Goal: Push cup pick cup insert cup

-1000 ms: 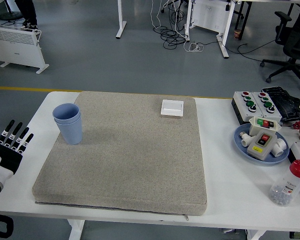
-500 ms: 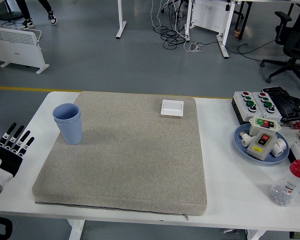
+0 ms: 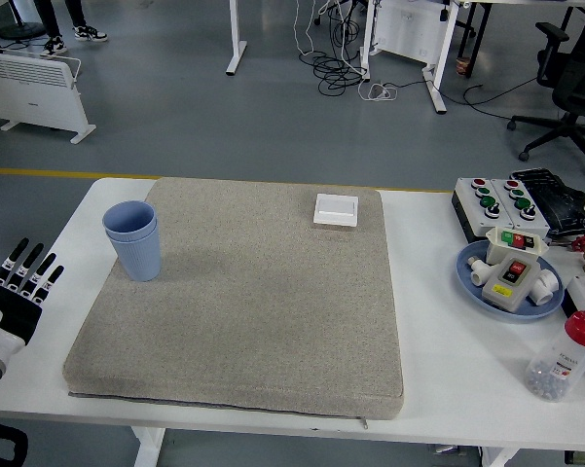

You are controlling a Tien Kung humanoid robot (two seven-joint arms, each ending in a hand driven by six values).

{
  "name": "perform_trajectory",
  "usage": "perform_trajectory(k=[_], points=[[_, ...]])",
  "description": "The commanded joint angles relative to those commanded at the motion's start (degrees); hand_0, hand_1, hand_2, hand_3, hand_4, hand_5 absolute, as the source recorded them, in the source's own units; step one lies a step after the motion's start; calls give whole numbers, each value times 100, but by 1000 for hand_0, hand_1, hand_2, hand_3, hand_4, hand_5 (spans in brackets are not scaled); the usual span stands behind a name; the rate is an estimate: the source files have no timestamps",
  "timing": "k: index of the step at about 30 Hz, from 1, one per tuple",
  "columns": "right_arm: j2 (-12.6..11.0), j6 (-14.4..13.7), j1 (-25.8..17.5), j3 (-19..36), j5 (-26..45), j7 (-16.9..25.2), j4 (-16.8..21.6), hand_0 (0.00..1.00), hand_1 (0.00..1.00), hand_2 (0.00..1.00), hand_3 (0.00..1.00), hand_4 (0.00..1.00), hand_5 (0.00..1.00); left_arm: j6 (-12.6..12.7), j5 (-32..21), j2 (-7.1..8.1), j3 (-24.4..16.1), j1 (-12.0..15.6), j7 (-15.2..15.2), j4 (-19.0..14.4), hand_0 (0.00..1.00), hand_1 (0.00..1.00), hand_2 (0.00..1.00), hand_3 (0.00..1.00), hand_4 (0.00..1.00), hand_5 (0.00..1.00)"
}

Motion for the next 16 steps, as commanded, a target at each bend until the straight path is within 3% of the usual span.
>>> perform_trajectory(k=[16], points=[[-10,1,19,28,-31,0,0,724,648,644,574,120,465,-44,424,-7,-102,-13,-22,72,828,817,842,772,583,998]])
